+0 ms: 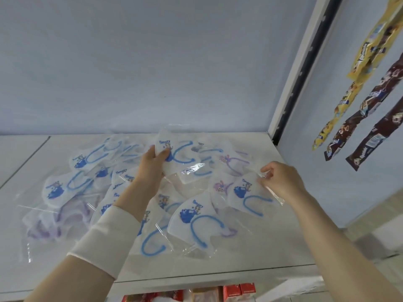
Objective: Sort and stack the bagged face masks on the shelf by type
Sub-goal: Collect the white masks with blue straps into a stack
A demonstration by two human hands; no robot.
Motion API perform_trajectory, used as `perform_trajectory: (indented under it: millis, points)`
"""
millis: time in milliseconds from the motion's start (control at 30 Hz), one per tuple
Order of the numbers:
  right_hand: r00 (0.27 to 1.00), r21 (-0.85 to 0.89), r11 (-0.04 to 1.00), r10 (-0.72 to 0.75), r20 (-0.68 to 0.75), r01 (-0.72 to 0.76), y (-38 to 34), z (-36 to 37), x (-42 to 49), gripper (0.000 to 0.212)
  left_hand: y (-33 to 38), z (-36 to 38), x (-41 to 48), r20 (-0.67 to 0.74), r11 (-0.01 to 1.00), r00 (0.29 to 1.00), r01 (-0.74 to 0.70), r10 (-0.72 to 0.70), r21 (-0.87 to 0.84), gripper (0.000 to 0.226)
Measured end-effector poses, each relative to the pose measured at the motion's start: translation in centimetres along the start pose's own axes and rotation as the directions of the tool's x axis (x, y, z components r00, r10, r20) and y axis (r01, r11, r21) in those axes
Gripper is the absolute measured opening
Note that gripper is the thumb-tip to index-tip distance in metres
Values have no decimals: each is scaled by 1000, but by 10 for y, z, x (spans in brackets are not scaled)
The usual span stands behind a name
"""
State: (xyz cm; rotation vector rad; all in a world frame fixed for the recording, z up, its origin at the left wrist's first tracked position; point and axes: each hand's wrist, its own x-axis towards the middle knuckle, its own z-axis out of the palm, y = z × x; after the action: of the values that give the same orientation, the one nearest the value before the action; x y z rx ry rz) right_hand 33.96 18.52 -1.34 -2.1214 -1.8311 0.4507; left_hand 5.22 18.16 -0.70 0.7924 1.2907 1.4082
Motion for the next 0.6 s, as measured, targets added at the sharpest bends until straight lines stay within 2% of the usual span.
perform_trajectory:
  millis: [67,133,233,333,433,533,567,600]
  points:
    - [995,23,998,-61,-80,64,-4,-13,-4,14,-1,1,-3,29,995,999,-44,41,88,14]
    - [973,109,976,-173,-150,190,-19,-33,-9,5,0,5,-7,64,980,995,-81,70,182,13]
    - [918,268,879,-360,-169,394,-61,-58,-17,10,2,14,-13,165,971,984,-100,65,219,16]
    - [845,206,821,-502,-186,533,-104,-52,-11,9,7,23,-23,304,976,950,-122,62,180,14]
    - [807,219,779,-543,-234,588,-137,-28,3,9,9,21,-28,377,980,922,-149,91,128,15]
    - [792,347,713,-526,-309,609,-150,-6,12,32,9,-3,-16,210,957,969,-177,128,231,7]
    - [802,335,732,-506,-317,594,-147,1,18,42,11,-14,-10,127,962,985,-143,116,232,8]
    - [831,282,785,-488,-268,552,-142,8,23,53,12,-27,-4,46,978,995,-96,89,186,11]
